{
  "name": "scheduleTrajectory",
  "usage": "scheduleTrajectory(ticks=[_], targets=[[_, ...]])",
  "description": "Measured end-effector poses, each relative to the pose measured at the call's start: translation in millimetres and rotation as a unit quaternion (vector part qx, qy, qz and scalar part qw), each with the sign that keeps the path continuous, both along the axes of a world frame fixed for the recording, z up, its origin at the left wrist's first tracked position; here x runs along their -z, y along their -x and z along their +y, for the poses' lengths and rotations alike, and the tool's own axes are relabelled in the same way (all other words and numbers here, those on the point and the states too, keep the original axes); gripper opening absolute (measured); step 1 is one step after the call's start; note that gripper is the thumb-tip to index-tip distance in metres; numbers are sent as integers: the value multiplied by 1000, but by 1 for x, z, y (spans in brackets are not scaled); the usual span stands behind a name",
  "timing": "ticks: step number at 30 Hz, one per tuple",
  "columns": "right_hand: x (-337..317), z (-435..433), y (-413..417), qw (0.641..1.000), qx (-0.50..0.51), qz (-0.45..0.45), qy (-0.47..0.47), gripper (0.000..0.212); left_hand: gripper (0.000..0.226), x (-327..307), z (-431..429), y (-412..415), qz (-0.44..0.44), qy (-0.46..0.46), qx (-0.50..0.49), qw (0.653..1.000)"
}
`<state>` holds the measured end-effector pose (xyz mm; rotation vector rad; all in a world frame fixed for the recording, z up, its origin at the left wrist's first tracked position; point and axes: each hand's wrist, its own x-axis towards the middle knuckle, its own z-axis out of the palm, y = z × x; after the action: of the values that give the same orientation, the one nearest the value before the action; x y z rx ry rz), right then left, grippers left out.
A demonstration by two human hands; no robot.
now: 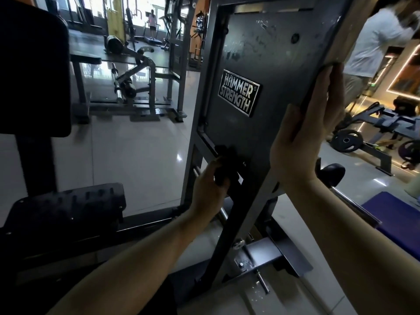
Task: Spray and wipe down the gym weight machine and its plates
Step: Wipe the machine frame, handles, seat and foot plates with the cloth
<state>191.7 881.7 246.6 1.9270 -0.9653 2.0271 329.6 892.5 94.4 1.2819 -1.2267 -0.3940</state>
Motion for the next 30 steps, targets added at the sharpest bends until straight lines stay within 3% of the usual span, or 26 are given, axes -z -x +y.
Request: scheduleTrajectory(ticks=[2,4,9,13,16,18,22,26,30], targets=[[5,9,9,1000,15,17,16,58,33,6,16,9,3,12,12,1000],[17,23,15,1000,-1,-21,11,62,26,-4,25,1,38,30,-4,999],[82,39,18,993,-35,-38,-110,65,13,-11,18,-19,171,60,-77,980],[115,42,19,986,-46,-30,-155,64,13,-18,13,4,111,36,-98,988],[131,45,23,987,-63,1,-145,61,19,0,2,23,56,19,-61,996],[136,40,27,989,-62,30,-132,62,24,8,2,28,59,40,-58,996],[144,37,25,988,-79,42,-125,68,26,17,21,31,-14,85,-42,995],[143,34,17,990,-83,29,-112,65,30,26,25,21,24,0,-78,997],[141,35,12,992,-86,12,-96,63,26,15,15,13,83,25,-70,994]])
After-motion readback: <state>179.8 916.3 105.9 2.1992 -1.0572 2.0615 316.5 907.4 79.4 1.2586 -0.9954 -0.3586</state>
